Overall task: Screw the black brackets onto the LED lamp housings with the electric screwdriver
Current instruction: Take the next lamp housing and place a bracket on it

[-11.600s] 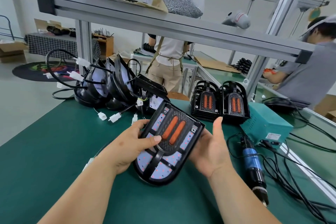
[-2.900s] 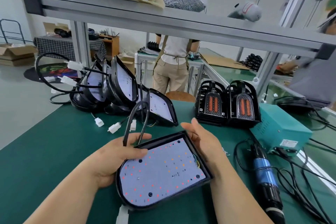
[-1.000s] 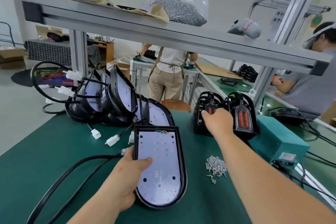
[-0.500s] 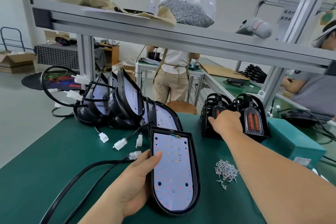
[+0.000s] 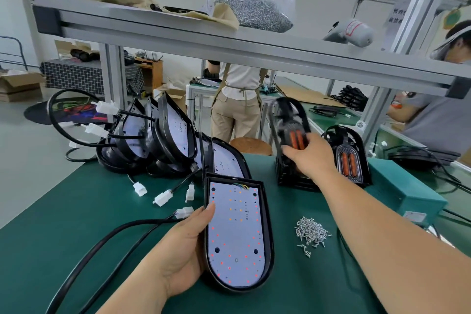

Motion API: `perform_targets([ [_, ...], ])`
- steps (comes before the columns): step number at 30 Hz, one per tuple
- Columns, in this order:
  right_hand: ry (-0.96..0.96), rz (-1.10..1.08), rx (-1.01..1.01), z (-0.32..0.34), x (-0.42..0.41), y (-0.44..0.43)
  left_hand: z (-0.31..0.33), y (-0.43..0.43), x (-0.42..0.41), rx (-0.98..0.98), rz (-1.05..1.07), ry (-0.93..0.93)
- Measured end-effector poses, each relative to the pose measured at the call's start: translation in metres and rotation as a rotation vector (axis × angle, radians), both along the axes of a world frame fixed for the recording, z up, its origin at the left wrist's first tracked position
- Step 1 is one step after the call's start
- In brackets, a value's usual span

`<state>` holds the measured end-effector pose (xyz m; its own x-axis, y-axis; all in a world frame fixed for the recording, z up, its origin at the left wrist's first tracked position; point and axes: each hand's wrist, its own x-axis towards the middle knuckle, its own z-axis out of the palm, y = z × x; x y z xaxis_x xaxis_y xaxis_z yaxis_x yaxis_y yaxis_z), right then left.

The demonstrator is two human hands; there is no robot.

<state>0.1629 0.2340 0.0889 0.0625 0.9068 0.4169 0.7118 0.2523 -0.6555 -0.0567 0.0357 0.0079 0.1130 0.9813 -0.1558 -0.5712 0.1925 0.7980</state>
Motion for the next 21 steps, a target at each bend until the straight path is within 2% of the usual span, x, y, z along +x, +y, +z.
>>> perform_targets([
  [3,-0.229,0.373,0.073,0.019,0.002,-0.032,0.002,0.001,0.001,0.017,-0.019,0.008],
  [6,-0.727,0.695,0.196,0.031,0.004,-0.062,0.001,0.002,0.0,0.008,-0.029,-0.002],
  [8,-1.028,0.802,0.306,0.038,0.001,-0.081,0.0,0.004,0.0,0.006,-0.041,0.005],
  [10,-1.232,0.809,0.349,0.044,-0.007,-0.095,-0.001,0.005,0.0,-0.003,-0.046,-0.003],
  [12,-1.329,0.82,0.362,0.049,-0.018,-0.106,0.001,0.004,0.002,0.003,-0.054,-0.03],
  [21,-1.468,0.906,0.441,0.039,-0.062,-0.123,0.002,0.0,0.004,-0.006,-0.018,-0.018],
])
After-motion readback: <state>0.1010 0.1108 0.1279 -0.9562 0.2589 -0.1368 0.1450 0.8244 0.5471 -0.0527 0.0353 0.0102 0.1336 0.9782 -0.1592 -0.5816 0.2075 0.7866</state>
